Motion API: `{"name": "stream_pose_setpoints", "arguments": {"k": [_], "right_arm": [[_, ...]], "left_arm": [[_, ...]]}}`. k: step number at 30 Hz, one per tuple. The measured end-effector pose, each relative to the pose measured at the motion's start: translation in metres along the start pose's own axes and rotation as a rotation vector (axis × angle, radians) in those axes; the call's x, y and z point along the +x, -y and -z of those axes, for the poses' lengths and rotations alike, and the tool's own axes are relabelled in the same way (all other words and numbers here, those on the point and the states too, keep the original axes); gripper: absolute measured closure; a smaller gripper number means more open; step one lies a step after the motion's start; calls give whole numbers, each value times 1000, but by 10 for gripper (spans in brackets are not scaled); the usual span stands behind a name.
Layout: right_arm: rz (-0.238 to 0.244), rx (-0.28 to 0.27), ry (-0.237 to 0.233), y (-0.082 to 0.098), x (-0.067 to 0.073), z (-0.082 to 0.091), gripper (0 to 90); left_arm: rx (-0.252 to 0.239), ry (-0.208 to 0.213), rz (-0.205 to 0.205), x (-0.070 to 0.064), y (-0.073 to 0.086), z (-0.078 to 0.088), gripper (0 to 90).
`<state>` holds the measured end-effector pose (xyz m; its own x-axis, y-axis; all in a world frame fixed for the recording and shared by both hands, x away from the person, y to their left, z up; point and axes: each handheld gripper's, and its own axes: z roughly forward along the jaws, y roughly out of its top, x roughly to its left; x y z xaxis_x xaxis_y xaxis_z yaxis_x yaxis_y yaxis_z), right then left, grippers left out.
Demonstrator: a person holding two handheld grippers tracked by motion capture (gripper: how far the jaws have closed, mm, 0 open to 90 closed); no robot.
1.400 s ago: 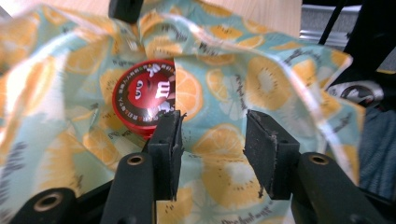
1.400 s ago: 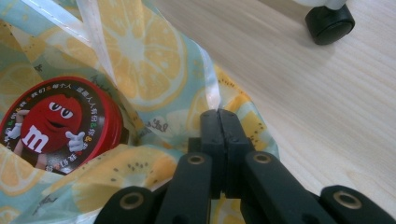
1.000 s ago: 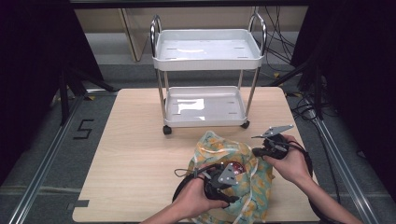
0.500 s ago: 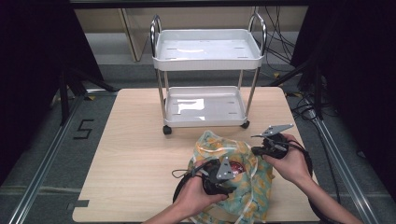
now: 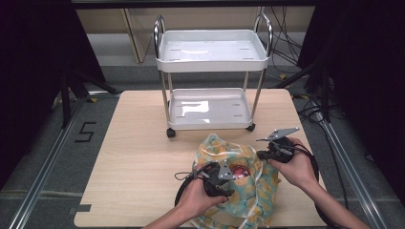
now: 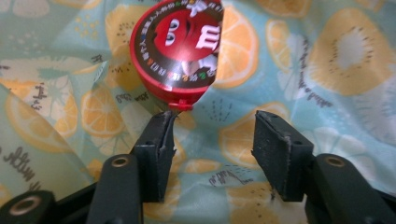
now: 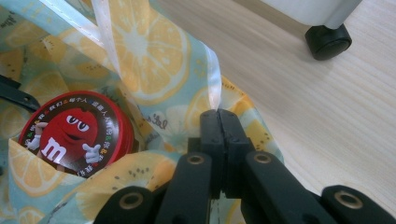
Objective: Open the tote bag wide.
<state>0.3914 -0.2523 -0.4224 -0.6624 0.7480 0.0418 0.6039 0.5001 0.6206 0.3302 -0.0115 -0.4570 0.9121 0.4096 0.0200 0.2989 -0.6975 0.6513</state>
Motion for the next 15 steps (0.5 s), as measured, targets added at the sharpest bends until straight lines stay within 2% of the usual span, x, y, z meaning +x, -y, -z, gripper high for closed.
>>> {"name": "stream_pose_setpoints", "arguments": {"k": [1, 3, 4, 5, 6, 7, 8, 10, 11, 12, 14, 15], "right_arm": [[8, -21, 9, 1, -1, -2, 900], [-37, -4, -3, 1, 3, -1, 900], [-37, -4, -3, 1, 3, -1, 900], [12, 7, 3, 1, -1, -1, 900], [12, 7, 3, 1, -1, -1, 900], [-16, -23, 10, 2, 2, -4, 900], [-16, -23, 10, 2, 2, -4, 900], [-14, -10, 8, 2, 1, -3, 900], [-10, 11, -2, 1, 1, -1, 900], [-10, 11, -2, 1, 1, -1, 900], [-11, 8, -1, 1, 1, -2, 900], [-12, 10, -1, 1, 2, -2, 900]], "left_arm": [[1, -2, -4, 1, 0, 0, 493], [7, -28, -11, 4, 1, -1, 504], [7, -28, -11, 4, 1, -1, 504], [26, -32, -19, 7, 2, -2, 502], [26, -32, -19, 7, 2, -2, 492], [21, -20, -22, 7, 2, -4, 483], [21, -20, -22, 7, 2, -4, 463], [9, -9, -32, 7, 2, -6, 424], [12, 3, -49, 7, 1, -6, 415], [2, 6, -31, 5, 1, -7, 415], [9, 17, -26, 4, 2, -8, 430], [36, 30, -33, 3, 4, -10, 462]]}}
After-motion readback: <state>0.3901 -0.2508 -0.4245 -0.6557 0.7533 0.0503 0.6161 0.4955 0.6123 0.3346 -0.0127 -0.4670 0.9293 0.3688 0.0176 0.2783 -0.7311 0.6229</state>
